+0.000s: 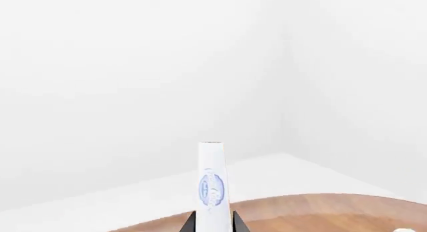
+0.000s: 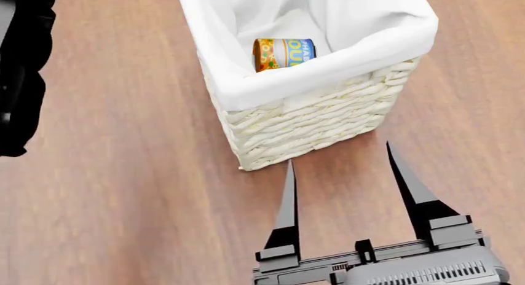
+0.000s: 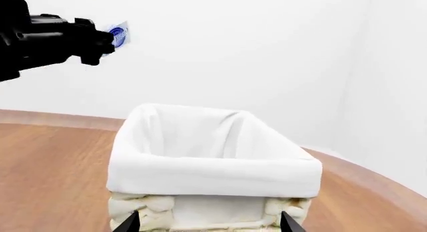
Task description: Pick up the alphabet soup and the cream cheese box, and put them in the basket.
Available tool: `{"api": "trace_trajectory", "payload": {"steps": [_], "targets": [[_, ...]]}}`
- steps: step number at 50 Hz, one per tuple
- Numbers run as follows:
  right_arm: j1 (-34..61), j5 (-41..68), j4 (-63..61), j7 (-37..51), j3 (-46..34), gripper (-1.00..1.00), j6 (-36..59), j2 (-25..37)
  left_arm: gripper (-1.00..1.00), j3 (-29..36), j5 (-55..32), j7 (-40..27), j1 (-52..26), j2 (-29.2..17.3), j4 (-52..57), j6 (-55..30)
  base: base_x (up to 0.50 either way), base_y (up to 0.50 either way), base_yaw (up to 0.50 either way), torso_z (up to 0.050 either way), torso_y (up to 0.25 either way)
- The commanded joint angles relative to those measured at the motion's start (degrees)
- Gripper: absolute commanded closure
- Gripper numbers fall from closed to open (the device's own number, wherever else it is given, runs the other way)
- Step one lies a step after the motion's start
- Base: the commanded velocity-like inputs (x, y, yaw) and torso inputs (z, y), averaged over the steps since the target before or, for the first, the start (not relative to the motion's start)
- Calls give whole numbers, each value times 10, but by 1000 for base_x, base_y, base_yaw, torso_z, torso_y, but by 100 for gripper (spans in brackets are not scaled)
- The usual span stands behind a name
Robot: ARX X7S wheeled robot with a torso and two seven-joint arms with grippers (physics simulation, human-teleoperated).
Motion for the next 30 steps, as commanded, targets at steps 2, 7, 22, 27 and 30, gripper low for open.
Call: {"api": "trace_trajectory", "payload": {"steps": [2,7,22,27,30], "targets": [[-1,-1,7,1,1,-100,-4,0,100,7,-15,174,-177,42,-118,-72,0,0,0,0,0],[-1,0,0,3,2,-100,2,2,100,23,-43,257,-187,45,-105,-135,0,0,0,0,0],[-9,1,0,6,2,-100,-2,2,100,56,-99,383,-137,23,28,-259,0,0,0,0,1],[-11,1,-9,10,4,-100,3,5,100,65,-113,420,-133,23,37,-289,0,0,0,0,0],[-11,3,-7,8,3,-100,1,3,100,71,-111,424,-128,28,26,-286,0,0,0,0,0]]}}
